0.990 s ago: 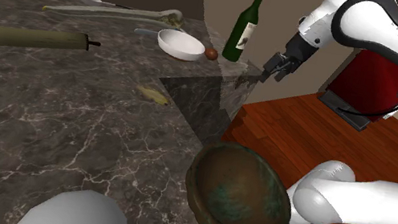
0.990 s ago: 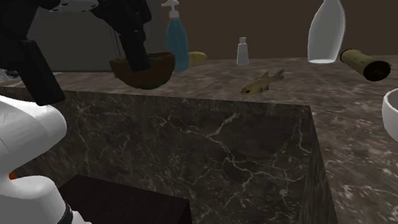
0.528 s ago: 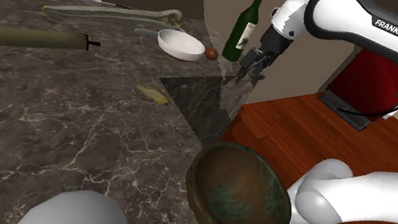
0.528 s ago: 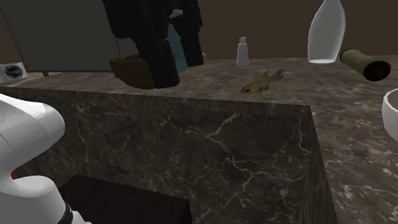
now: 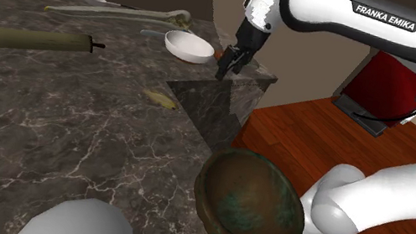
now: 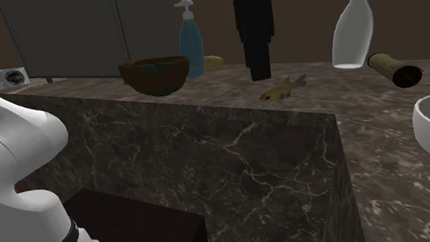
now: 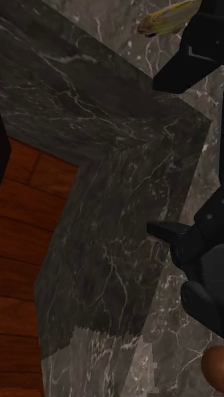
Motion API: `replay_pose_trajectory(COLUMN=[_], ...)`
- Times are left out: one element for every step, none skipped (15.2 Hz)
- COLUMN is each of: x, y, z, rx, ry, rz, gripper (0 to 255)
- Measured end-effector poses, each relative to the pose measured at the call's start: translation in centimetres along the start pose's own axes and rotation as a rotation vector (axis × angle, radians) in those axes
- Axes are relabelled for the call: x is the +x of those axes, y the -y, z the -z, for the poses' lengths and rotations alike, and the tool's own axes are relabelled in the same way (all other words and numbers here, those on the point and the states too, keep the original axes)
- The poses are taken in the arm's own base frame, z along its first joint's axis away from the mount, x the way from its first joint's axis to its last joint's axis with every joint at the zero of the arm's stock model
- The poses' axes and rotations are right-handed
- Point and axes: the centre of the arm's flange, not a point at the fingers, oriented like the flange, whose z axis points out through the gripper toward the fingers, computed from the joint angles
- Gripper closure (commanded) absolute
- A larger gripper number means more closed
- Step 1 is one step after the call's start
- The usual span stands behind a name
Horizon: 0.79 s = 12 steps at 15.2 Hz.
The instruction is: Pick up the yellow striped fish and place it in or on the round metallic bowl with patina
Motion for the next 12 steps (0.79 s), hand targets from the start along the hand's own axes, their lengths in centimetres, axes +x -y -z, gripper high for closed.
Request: replay_pose_trajectory(x=[0.8, 1.4, 1.9, 2.7, 3.3, 4.0, 4.8, 5.2, 5.8, 6.1, 6.7, 7.2], y=[1.0, 2.0, 3.2, 4.3, 5.5, 6.5, 7.5, 9.1, 10.0, 11.1, 12.5, 13.7], z=[-0.3, -0.5, -0.8, -1.2, -1.3, -1.3, -1.7, -1.9, -2.4, -2.6, -2.9, -3.3], rx=[0.002, 0.004, 0.005, 0.007, 0.009, 0.011, 0.012, 0.014, 0.016, 0.017, 0.019, 0.021], ry=[0.005, 0.01, 0.014, 0.018, 0.024, 0.028, 0.032, 0.037, 0.042, 0.047, 0.051, 0.056], rz=[0.023, 0.046, 0.068, 0.091, 0.114, 0.137, 0.16, 0.183, 0.206, 0.228, 0.251, 0.274], gripper=[0, 0, 0, 0, 0, 0, 0, 0, 0, 0, 0, 0])
